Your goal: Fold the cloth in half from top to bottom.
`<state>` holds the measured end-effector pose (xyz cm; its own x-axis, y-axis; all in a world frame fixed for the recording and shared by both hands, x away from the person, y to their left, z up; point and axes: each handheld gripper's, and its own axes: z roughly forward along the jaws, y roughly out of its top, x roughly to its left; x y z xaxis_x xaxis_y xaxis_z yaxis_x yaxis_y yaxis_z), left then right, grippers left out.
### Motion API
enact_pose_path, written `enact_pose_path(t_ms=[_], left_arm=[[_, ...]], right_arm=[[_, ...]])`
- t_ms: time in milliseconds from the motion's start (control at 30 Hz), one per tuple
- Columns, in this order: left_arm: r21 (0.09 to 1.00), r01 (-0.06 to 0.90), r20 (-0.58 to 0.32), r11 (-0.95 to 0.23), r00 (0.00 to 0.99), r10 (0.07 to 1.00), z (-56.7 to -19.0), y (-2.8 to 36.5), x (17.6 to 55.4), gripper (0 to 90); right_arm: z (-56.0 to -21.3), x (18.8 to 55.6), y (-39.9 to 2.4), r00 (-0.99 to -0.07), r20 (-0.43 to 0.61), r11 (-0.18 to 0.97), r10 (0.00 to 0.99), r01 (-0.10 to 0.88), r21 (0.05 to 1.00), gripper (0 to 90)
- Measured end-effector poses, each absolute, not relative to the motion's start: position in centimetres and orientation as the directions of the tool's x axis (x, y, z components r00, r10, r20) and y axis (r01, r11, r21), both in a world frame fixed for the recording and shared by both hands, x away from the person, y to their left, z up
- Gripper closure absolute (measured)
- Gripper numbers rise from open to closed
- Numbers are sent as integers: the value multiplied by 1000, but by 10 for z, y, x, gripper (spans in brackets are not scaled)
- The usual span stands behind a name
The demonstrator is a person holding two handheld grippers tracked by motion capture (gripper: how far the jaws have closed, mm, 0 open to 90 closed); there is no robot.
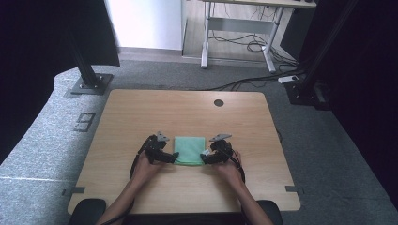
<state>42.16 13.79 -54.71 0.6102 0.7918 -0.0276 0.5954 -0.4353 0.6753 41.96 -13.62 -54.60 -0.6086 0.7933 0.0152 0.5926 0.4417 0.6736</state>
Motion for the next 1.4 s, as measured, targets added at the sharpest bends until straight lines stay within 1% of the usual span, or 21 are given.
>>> enact_pose_path(t_ms=[367,600,900,1067,1400], left_arm=[[677,606,-29,-417,588,808,-547,137,440,58],[679,607,-34,-413,588,808,-548,137,441,58],[679,605,-39,-416,596,802,-546,138,440,61],[680,601,-42,-420,604,796,-542,138,436,64],[702,558,-47,-443,656,753,-521,148,410,59]], right_arm=[[-547,435,-137,-597,17,427,802,593,682,139],[-548,436,-138,-603,17,427,798,585,690,133],[-545,437,-139,-603,37,422,797,599,681,137],[-540,435,-139,-604,21,431,796,592,681,137],[-519,421,-149,-625,4,435,780,548,715,115]])
